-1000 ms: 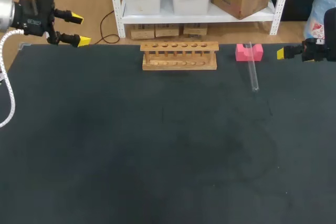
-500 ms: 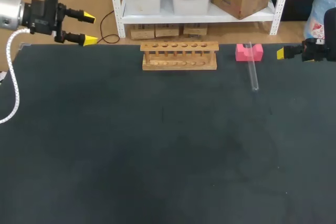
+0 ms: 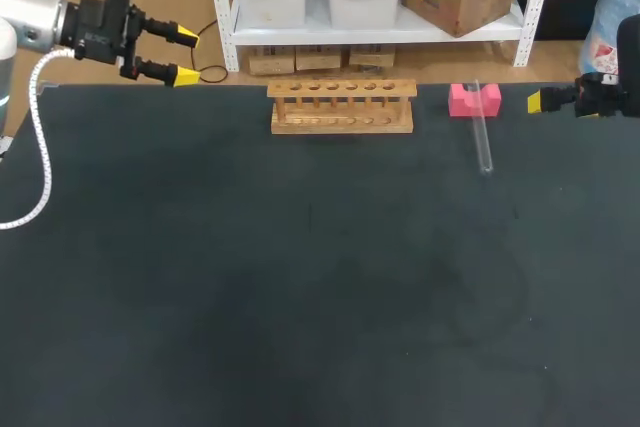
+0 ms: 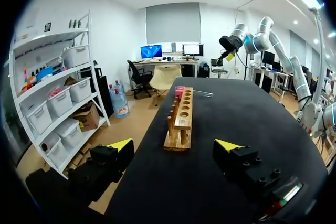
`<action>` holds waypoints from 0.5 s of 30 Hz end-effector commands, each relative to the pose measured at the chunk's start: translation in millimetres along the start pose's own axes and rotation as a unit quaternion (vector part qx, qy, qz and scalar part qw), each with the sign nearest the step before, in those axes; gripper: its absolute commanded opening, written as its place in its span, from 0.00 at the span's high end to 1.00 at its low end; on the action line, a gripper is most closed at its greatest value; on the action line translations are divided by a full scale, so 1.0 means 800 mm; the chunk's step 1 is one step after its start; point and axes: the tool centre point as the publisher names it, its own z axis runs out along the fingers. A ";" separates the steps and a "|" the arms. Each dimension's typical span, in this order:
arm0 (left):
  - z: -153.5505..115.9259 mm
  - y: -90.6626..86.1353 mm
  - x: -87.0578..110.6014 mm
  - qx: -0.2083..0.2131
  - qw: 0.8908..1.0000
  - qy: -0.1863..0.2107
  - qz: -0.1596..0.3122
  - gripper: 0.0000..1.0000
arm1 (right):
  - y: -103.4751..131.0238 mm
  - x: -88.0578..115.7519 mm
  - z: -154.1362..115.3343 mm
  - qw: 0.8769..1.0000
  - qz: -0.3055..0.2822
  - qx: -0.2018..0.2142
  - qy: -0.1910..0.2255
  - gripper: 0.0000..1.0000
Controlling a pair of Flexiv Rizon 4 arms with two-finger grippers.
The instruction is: Grasp the test tube, adjust it, and insert it.
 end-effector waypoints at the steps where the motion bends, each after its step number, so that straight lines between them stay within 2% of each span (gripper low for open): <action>1: 0.000 -0.001 0.000 -0.001 1.000 0.000 0.000 0.00 | 0.001 0.000 -0.001 1.000 0.000 0.002 0.000 0.00; 11: 0.000 -0.001 0.000 -0.001 1.000 0.000 0.000 0.00 | 0.001 0.000 -0.001 1.000 0.000 0.002 0.000 0.00; 14: 0.000 -0.001 0.000 -0.001 1.000 0.000 0.000 0.00 | -0.002 -0.001 -0.006 0.999 -0.025 0.018 -0.009 0.00; 15: 0.000 -0.001 0.000 -0.001 1.000 0.000 0.000 0.00 | -0.002 -0.002 -0.006 0.998 -0.040 0.043 -0.007 0.00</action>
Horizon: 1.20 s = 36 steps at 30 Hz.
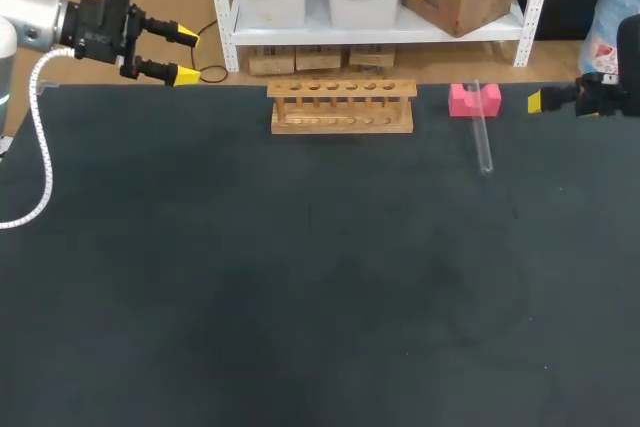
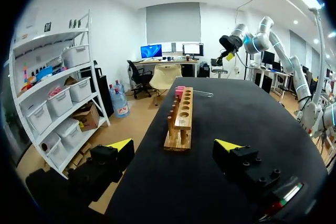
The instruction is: Grasp the test tube, adjust it, and insert it.
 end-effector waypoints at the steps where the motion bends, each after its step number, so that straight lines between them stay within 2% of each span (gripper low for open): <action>1: 0.000 -0.001 0.000 -0.001 1.000 0.000 0.001 0.00 | 0.003 0.004 -0.003 0.997 -0.045 0.056 0.004 0.00; 3: 0.000 -0.001 0.000 -0.001 1.000 0.000 0.001 0.00 | 0.006 0.002 0.001 0.995 -0.046 0.087 -0.002 0.00; 5: 0.000 -0.001 0.000 -0.001 1.000 0.000 0.001 0.00 | 0.010 0.000 0.006 0.989 -0.075 0.129 -0.005 0.00; 8: 0.000 -0.001 0.000 -0.001 1.000 0.000 0.001 0.00 | 0.016 -0.006 0.017 0.983 -0.075 0.164 -0.010 0.00; 14: 0.000 -0.001 0.000 -0.001 1.000 0.000 0.001 0.00 | 0.026 -0.018 0.043 0.974 -0.087 0.207 -0.012 0.00; 21: 0.000 -0.001 0.000 -0.001 1.000 0.000 0.001 0.00 | 0.029 -0.029 0.085 0.962 -0.069 0.262 -0.004 0.00; 23: 0.000 -0.001 0.000 -0.001 1.000 0.000 0.001 0.00 | 0.026 -0.033 0.099 0.955 -0.071 0.289 -0.002 0.00; 29: 0.000 -0.001 0.000 -0.001 1.000 0.000 0.001 0.00 | 0.011 -0.041 0.137 0.944 -0.064 0.325 -0.002 0.00; 32: 0.000 -0.001 0.000 -0.001 1.000 0.000 0.001 0.00 | -0.001 -0.039 0.150 0.944 -0.048 0.327 -0.003 0.00; 36: 0.000 -0.001 0.000 -0.001 1.000 0.000 0.001 0.00 | -0.021 -0.032 0.163 0.932 -0.055 0.357 -0.001 0.00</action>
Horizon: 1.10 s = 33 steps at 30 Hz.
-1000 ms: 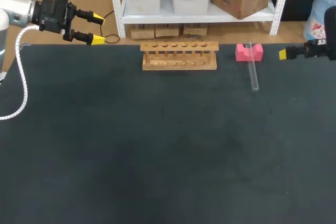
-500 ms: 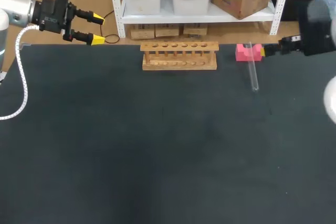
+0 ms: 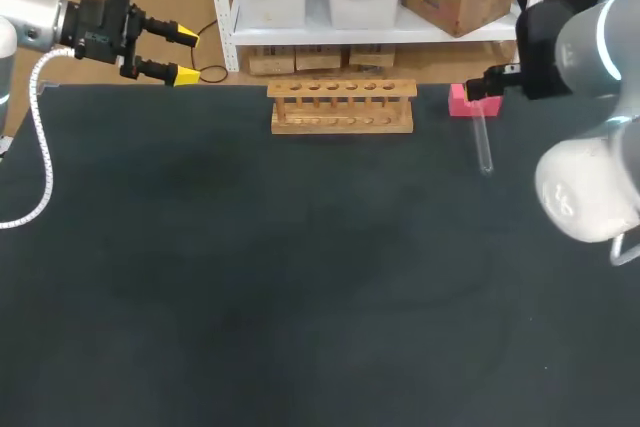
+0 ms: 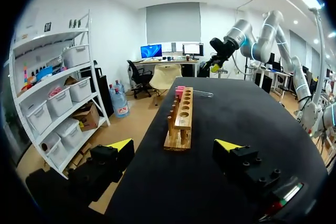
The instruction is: Grasp the test tube, adjust it, and insert it.
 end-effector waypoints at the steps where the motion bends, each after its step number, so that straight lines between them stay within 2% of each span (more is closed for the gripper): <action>1: 0.000 -0.001 0.001 -0.001 1.000 0.000 0.001 0.00 | -0.010 0.007 0.037 0.974 -0.010 0.226 -0.006 0.00; 4: 0.000 -0.001 0.001 -0.001 1.000 0.000 0.001 0.00 | -0.022 0.013 0.048 0.971 -0.019 0.238 -0.002 0.00; 10: 0.000 -0.001 0.001 -0.001 1.000 0.000 0.001 0.00 | -0.034 0.022 0.069 0.974 -0.034 0.225 0.005 0.00; 25: 0.000 -0.001 0.001 -0.001 1.000 0.000 0.001 0.00 | -0.030 0.033 0.111 0.979 -0.042 0.199 0.024 0.00; 33: 0.000 -0.001 0.001 -0.001 1.000 0.000 0.001 0.00 | -0.030 0.030 0.128 0.987 -0.031 0.156 0.030 0.00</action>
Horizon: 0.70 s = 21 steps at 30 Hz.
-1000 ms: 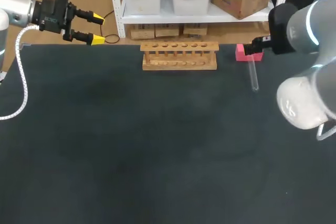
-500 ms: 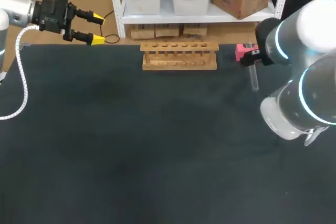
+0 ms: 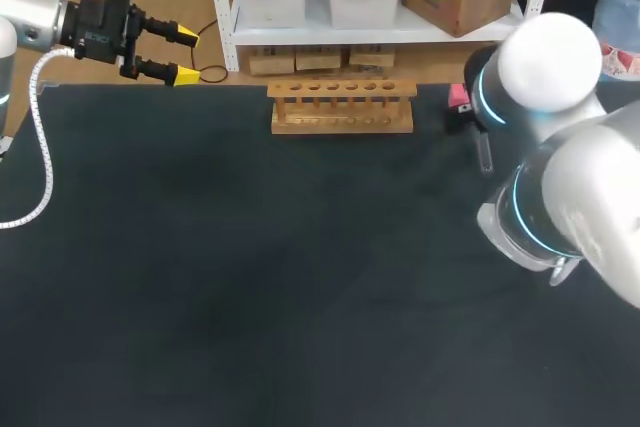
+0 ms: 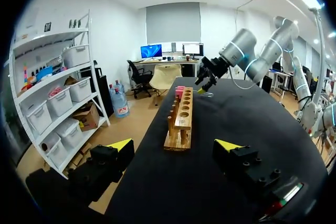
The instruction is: Grasp the test tube, adjust it, and insert it.
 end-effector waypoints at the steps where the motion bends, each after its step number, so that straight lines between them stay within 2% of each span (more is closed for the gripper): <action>1: 0.000 -0.001 0.000 -0.001 1.000 0.000 0.001 0.00 | 0.003 -0.005 0.011 1.000 0.005 0.000 0.002 0.00; 8: 0.000 -0.001 0.000 -0.001 1.000 0.000 0.001 0.00 | 0.002 -0.007 0.016 0.998 0.025 -0.061 0.002 0.00; 21: 0.000 -0.001 0.000 -0.001 1.000 0.000 0.001 0.00 | 0.005 -0.007 0.031 0.998 0.017 -0.066 0.011 0.00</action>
